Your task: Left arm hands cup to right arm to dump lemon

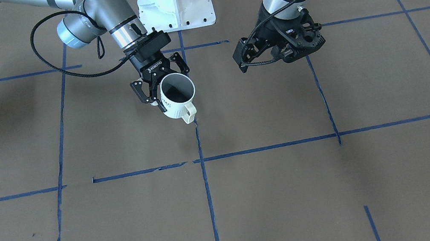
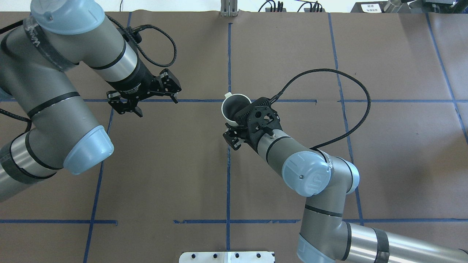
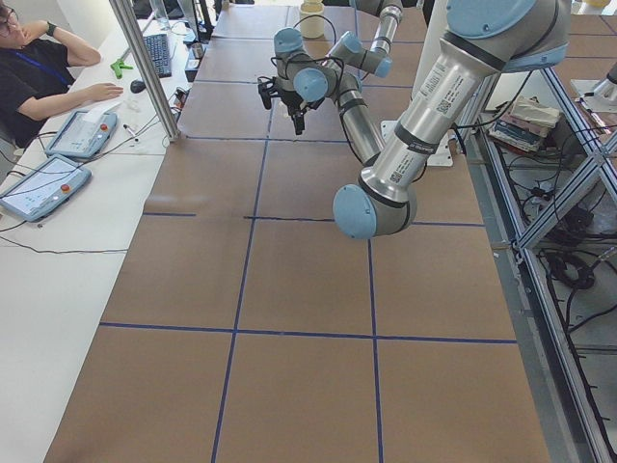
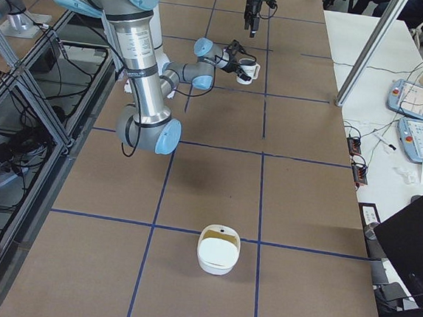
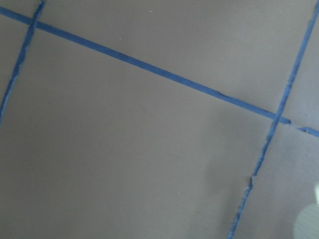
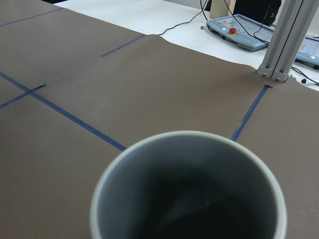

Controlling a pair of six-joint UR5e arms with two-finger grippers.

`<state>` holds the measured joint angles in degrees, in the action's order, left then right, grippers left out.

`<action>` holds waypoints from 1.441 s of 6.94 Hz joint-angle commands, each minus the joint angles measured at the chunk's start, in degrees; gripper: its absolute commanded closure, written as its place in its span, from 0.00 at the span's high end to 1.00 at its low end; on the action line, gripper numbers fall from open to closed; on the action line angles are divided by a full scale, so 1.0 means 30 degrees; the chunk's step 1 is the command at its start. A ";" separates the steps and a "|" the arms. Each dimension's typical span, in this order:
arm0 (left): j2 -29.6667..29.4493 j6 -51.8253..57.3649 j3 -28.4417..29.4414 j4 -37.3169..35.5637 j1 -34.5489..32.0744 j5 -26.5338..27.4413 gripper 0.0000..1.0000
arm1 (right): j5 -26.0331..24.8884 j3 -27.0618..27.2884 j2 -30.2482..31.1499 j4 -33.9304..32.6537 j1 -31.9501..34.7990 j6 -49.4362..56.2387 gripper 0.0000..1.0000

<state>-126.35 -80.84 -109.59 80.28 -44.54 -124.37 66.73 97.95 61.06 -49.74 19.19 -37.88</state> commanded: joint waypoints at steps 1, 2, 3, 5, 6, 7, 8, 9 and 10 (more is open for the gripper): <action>-0.1065 -0.0386 0.0638 -0.0070 0.0311 0.0000 1.00 | -0.0123 -0.0014 -0.0637 -0.0589 -0.0185 -0.0001 0.38; -0.1648 -0.0823 0.1281 0.0017 0.0488 0.0000 1.00 | -0.0123 -0.0043 -0.0783 -0.0619 -0.0185 -0.0001 0.40; -0.2495 -0.1234 0.2041 0.0076 0.0606 0.0000 1.00 | -0.0123 -0.0130 -0.0987 -0.0764 -0.0185 -0.0001 0.45; -0.2708 -0.1501 0.2195 0.0135 0.1191 0.0029 1.00 | -0.0123 -0.0160 -0.1340 -0.1174 -0.0185 -0.0001 0.51; -0.2680 -0.1472 0.2224 0.0135 0.1686 0.0058 1.00 | -0.0123 -0.0160 -0.1399 -0.1175 -0.0185 0.0028 0.52; -0.2883 -0.1559 0.2515 0.0367 0.1778 0.0059 1.00 | -0.0123 -0.0160 -0.1400 -0.1204 -0.0185 0.0028 0.53; -0.3001 -0.1618 0.2808 0.0544 0.1779 0.0088 0.93 | -0.0123 -0.0189 -0.1400 -0.1205 -0.0185 -0.0001 0.55; -0.3031 -0.1619 0.2927 0.0545 0.1779 0.0088 0.88 | -0.0123 -0.0190 -0.1429 -0.1205 -0.0185 0.0028 0.55; -0.3089 -0.1619 0.3102 0.0574 0.1779 0.0059 0.83 | -0.0123 -0.0190 -0.1429 -0.1176 -0.0243 -0.0001 0.56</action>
<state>-135.39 -85.66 -100.92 81.85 -39.24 -124.13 66.36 97.39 56.82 -53.33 18.56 -37.83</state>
